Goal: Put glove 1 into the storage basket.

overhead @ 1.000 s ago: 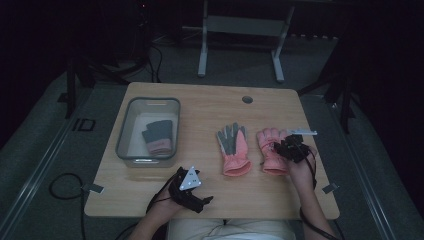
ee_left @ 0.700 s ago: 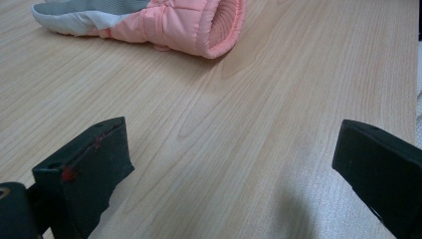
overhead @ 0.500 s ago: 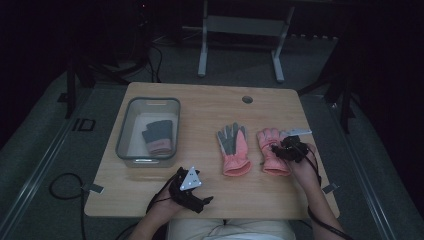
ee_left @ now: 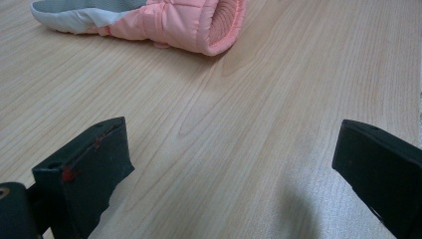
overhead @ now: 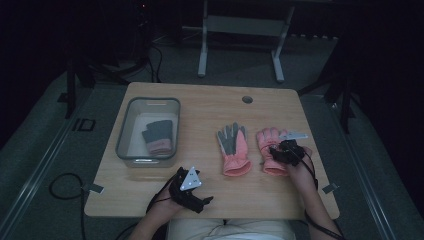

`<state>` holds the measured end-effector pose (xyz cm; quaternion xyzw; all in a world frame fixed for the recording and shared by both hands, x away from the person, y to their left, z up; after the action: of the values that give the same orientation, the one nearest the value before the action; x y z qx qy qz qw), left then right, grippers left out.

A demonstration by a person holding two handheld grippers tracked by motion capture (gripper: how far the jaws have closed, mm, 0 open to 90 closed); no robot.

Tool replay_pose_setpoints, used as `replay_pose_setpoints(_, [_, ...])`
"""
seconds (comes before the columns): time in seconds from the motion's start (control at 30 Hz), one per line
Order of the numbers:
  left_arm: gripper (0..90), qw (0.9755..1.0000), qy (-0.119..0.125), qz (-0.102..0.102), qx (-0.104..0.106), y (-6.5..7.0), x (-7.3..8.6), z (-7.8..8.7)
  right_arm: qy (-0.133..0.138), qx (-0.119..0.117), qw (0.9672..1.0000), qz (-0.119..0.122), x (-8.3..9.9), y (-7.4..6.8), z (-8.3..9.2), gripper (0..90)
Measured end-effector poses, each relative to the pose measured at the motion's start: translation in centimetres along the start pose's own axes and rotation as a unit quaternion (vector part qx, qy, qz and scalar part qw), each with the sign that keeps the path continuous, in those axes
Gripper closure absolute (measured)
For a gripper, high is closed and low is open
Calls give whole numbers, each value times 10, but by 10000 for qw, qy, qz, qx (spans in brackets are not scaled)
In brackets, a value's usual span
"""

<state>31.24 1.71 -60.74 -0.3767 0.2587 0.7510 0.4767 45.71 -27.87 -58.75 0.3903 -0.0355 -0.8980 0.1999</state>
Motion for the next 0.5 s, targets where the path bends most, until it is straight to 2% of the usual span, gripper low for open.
replay_pose_setpoints(0.1, [14, 10000, -7, 1, 0, 0, 0, 0, -40, 3, 10000, -90, -1, -2, 1, 778])
replay_pose_setpoints(0.17, [14, 10000, 6, 3, 2, 0, 0, 0, -36, 7, 9998, -194, -4, -3, 4, 832])
replay_pose_setpoints(0.37, [14, 10000, 10, 2, 8, 0, 0, 0, 36, 91, 9993, -369, -20, -1, 19, 855])
replay_pose_setpoints(0.43, [14, 10000, 10, -3, 2, 0, 0, 0, 187, 155, 9988, -429, -34, -1, 32, 855])
replay_pose_setpoints(0.47, [14, 10000, 10, -3, 1, 0, 0, 0, 187, 155, 9988, -429, -34, -1, 32, 855])
replay_pose_setpoints(0.5, [14, 10000, 11, 1, -1, -1, 0, 0, 303, 168, 9982, -483, -45, -1, 41, 856])
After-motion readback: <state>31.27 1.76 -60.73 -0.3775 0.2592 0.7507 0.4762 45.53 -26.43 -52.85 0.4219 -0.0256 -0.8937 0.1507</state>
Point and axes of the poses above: each handheld gripper's, and its own axes: z roughly backward along the jaws, x roughly out of its underside, y roughly to its right, the point moved 8 cm from there along -z, roughly forward along the jaws, and after that the axes turned 8 degrees about x, right-handed, at the moved point
